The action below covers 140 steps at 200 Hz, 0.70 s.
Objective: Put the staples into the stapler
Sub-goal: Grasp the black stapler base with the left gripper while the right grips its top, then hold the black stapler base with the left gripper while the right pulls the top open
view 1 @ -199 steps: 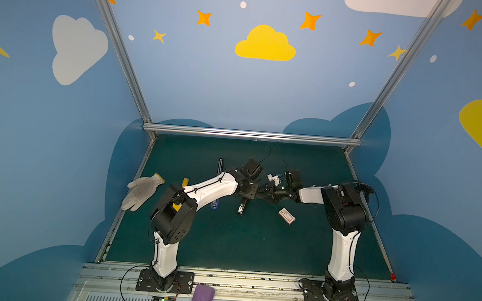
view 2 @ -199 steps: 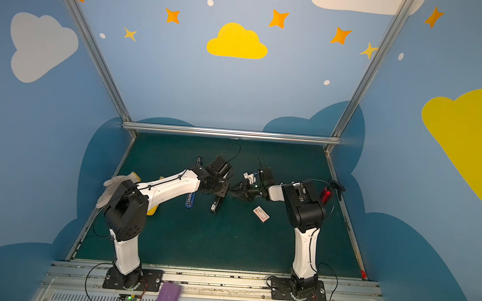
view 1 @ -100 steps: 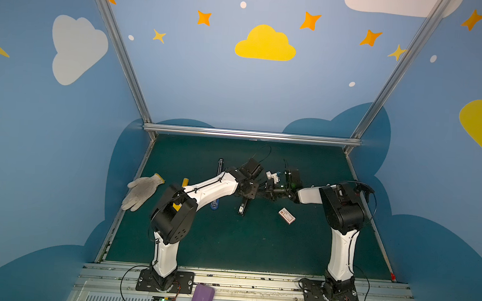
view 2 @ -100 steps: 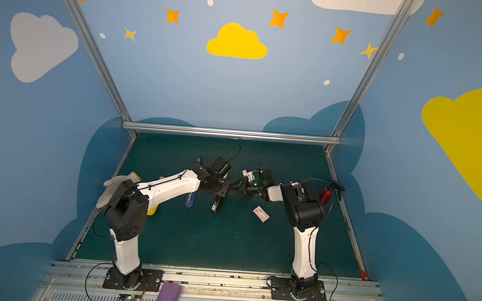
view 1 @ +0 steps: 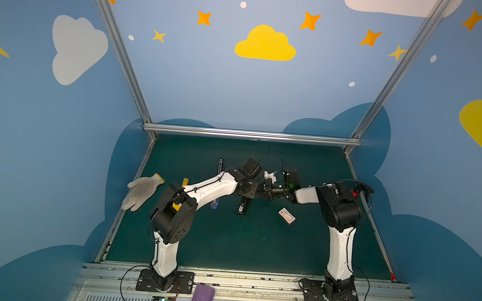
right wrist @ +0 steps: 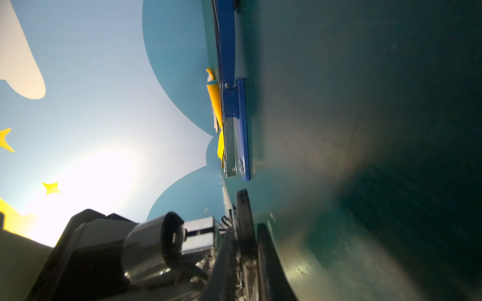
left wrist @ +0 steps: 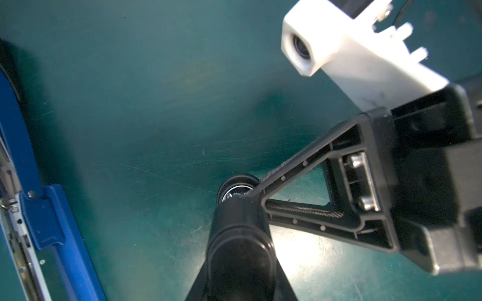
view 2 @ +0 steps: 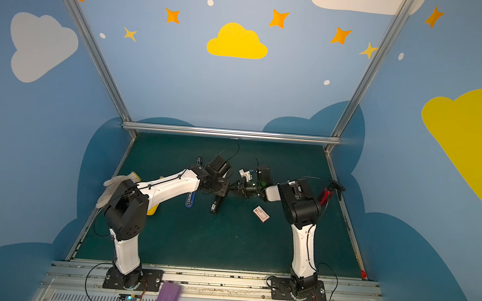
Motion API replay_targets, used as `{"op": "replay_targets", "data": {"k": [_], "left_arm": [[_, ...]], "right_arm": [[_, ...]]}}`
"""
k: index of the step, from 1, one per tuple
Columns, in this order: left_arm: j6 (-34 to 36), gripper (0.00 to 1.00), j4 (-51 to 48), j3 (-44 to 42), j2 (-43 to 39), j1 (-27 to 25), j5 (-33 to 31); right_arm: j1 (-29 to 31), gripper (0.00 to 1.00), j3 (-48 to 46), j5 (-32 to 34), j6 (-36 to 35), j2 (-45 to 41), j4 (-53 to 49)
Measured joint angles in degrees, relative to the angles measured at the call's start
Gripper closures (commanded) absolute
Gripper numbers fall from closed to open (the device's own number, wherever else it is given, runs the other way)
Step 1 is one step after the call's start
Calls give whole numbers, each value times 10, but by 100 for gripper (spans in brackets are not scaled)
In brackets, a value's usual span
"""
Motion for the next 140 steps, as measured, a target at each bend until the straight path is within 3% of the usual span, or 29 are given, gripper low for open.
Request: {"op": "replay_targets", "data": {"k": [140], "left_arm": [[-45, 96, 92, -197, -210, -14, -19]], "right_arm": [[-51, 100, 36, 33, -21, 25, -82]]}}
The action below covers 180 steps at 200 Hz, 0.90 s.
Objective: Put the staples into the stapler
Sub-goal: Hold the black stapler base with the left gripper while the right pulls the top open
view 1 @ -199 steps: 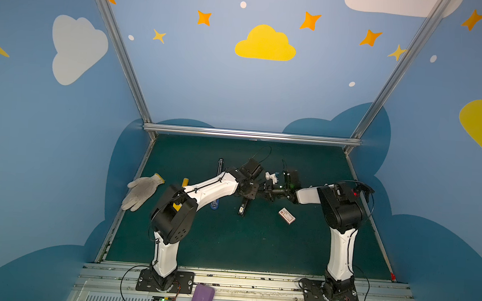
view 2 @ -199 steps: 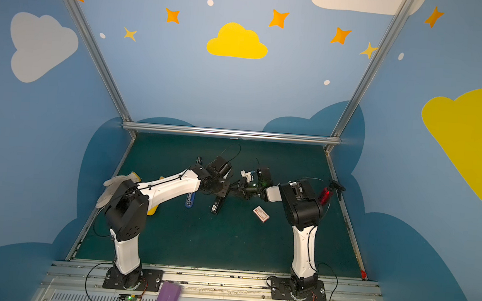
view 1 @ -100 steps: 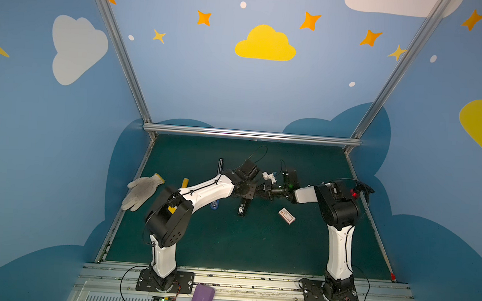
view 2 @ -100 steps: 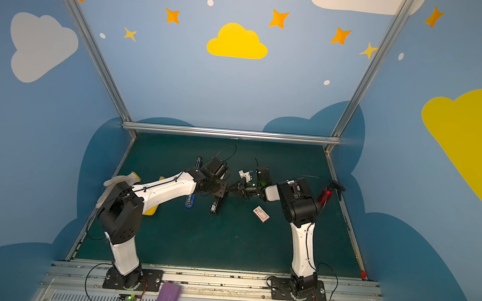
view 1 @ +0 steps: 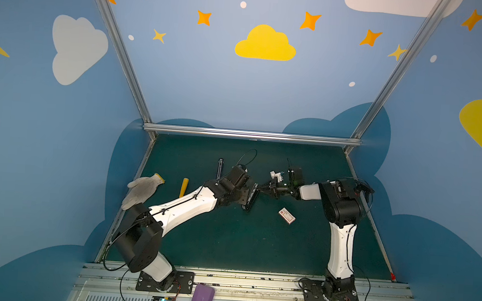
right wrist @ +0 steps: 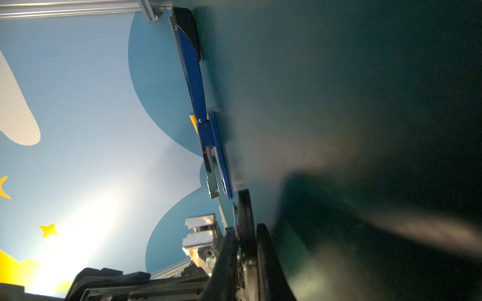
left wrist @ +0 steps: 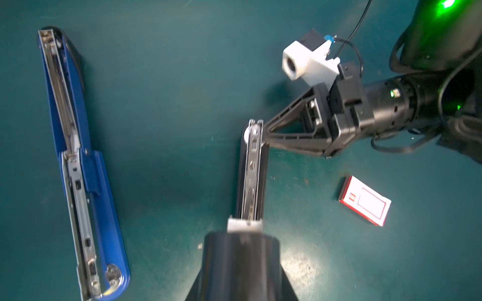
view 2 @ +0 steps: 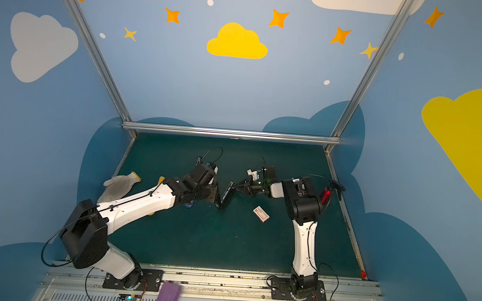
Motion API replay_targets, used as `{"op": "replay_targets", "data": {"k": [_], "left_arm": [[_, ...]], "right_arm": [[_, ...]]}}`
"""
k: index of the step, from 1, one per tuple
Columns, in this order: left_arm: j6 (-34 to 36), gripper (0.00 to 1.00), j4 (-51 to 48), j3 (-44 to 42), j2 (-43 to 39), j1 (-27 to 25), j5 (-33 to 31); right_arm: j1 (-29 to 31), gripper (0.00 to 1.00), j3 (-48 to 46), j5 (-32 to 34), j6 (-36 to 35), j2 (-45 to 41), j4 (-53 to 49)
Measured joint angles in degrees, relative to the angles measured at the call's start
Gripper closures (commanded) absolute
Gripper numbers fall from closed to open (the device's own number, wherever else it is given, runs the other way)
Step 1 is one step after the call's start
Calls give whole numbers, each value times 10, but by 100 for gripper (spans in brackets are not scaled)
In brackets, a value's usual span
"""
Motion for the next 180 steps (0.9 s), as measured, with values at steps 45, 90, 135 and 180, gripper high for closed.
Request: {"op": "replay_targets", "data": {"k": [45, 90, 135, 180], "left_arm": [[-33, 96, 34, -81, -64, -29, -14], [-63, 96, 77, -142, -89, -53, -30], [-86, 96, 106, -211, -112, -77, -31], [-101, 96, 80, -271, -113, -88, -71]], "right_arm": [[-25, 100, 0, 5, 1, 0, -13], [-32, 100, 0, 4, -2, 1, -25], [-46, 100, 0, -1, -3, 3, -22], [-82, 100, 12, 12, 7, 8, -7]]}}
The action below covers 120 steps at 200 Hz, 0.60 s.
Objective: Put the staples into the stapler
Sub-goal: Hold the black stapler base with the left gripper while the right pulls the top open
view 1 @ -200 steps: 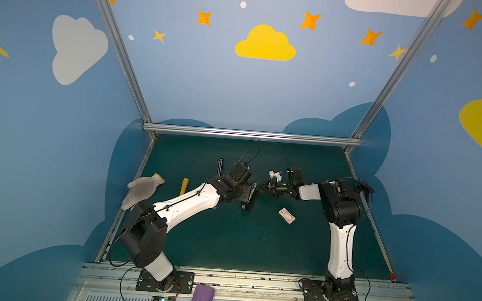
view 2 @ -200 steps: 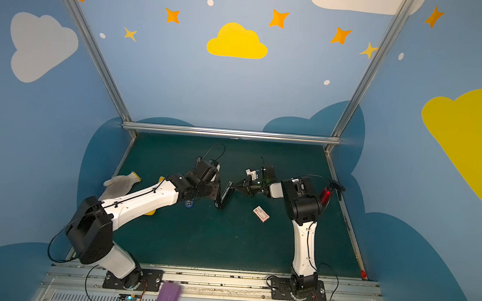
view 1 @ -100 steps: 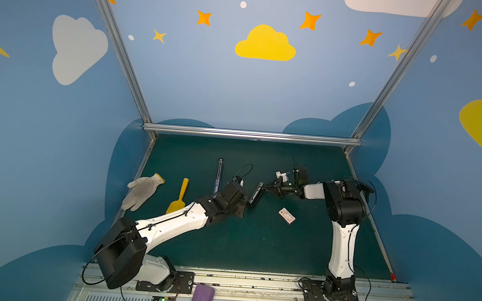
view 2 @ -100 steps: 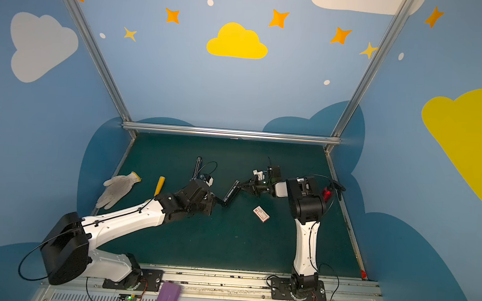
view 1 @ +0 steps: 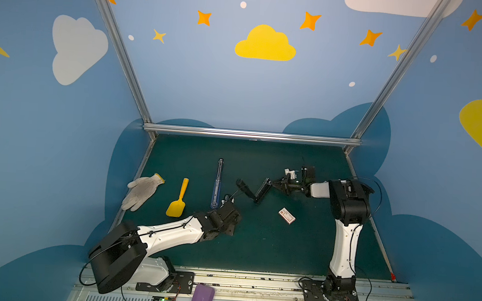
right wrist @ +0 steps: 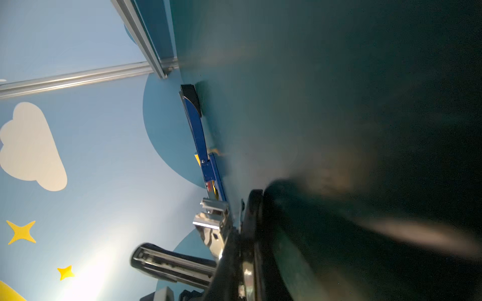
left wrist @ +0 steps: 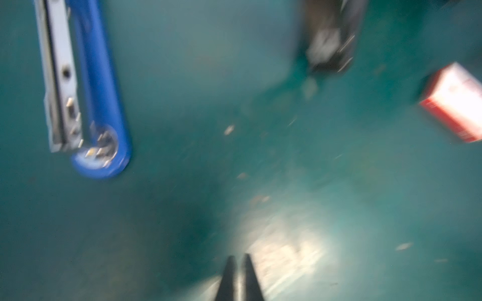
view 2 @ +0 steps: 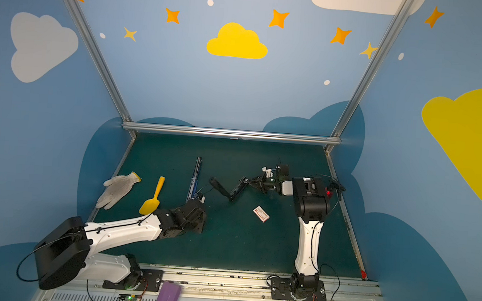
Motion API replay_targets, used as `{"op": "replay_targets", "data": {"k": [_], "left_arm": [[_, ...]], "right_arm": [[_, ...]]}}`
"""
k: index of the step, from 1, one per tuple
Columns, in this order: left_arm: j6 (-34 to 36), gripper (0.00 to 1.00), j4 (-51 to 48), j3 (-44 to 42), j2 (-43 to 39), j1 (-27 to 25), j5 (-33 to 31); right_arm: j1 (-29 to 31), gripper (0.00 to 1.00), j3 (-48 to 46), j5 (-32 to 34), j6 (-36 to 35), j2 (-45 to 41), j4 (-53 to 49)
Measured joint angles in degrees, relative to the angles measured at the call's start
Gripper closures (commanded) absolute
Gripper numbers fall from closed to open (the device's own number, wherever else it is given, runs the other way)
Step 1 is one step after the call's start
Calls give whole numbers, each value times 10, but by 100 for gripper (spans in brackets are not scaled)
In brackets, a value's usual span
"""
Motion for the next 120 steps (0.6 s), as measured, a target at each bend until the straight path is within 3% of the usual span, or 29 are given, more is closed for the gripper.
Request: {"op": "replay_targets", "data": {"k": [52, 91, 120], "left_arm": [[-16, 93, 4, -12, 12, -5, -16], [-21, 57, -12, 24, 14, -5, -32], [-5, 47, -17, 113, 47, 8, -24]], "right_arm": [[-10, 100, 1, 5, -1, 2, 8], [-10, 100, 1, 6, -14, 2, 5], [-9, 100, 1, 1, -22, 1, 6]]}}
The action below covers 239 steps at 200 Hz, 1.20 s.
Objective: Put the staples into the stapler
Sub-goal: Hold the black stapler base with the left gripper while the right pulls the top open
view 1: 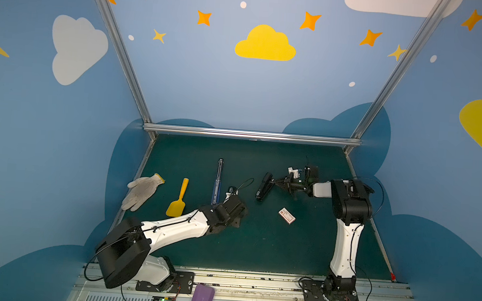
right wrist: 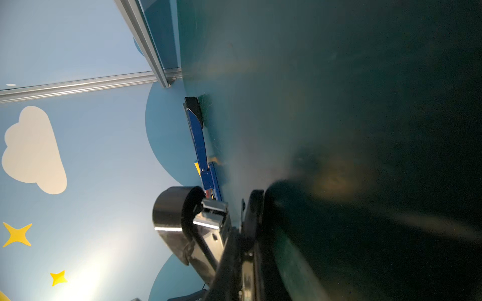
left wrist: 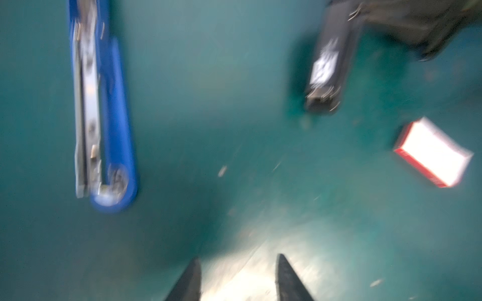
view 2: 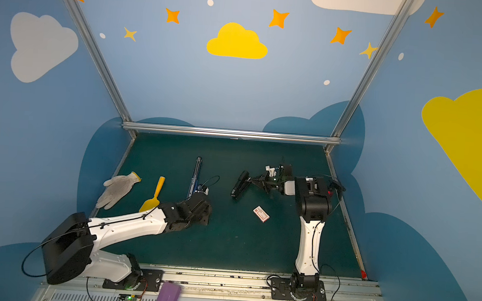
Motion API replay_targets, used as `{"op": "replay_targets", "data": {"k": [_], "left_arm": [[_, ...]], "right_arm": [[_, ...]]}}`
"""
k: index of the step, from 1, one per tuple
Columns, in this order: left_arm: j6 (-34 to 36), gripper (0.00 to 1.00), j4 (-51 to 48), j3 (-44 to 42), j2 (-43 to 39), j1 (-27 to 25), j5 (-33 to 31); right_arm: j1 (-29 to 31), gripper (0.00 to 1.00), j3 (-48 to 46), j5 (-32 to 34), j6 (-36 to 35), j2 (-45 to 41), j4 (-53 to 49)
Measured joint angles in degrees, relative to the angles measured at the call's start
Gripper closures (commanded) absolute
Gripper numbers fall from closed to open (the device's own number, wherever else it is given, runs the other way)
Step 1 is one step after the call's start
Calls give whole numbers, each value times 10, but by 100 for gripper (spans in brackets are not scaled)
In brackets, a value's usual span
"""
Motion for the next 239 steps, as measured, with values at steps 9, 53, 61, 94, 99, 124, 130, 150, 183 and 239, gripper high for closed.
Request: {"op": "replay_targets", "data": {"k": [9, 53, 61, 94, 99, 124, 130, 150, 183, 239], "left_arm": [[8, 45, 0, 32, 20, 10, 10], [54, 34, -9, 201, 157, 67, 85], [63, 33, -14, 230, 184, 75, 99], [90, 30, -41, 351, 292, 103, 169], [93, 29, -44, 362, 302, 105, 177], [107, 29, -68, 430, 362, 116, 214], [111, 29, -76, 448, 375, 118, 220], [117, 31, -94, 492, 413, 121, 242], [127, 37, -129, 566, 468, 122, 263], [139, 87, -160, 612, 512, 140, 292]], "right_arm": [[1, 100, -2, 0, -1, 0, 3], [12, 100, -12, -9, -11, -5, 7], [15, 100, -13, -12, -13, -5, 7], [25, 100, -16, -19, -17, -5, 10], [26, 100, -16, -19, -17, -5, 11], [30, 100, -18, -21, -18, -5, 13], [31, 100, -18, -21, -18, -5, 14], [32, 100, -18, -23, -20, -5, 14], [35, 100, -20, -24, -22, -5, 15], [36, 100, -20, -22, -31, -5, 8]]}}
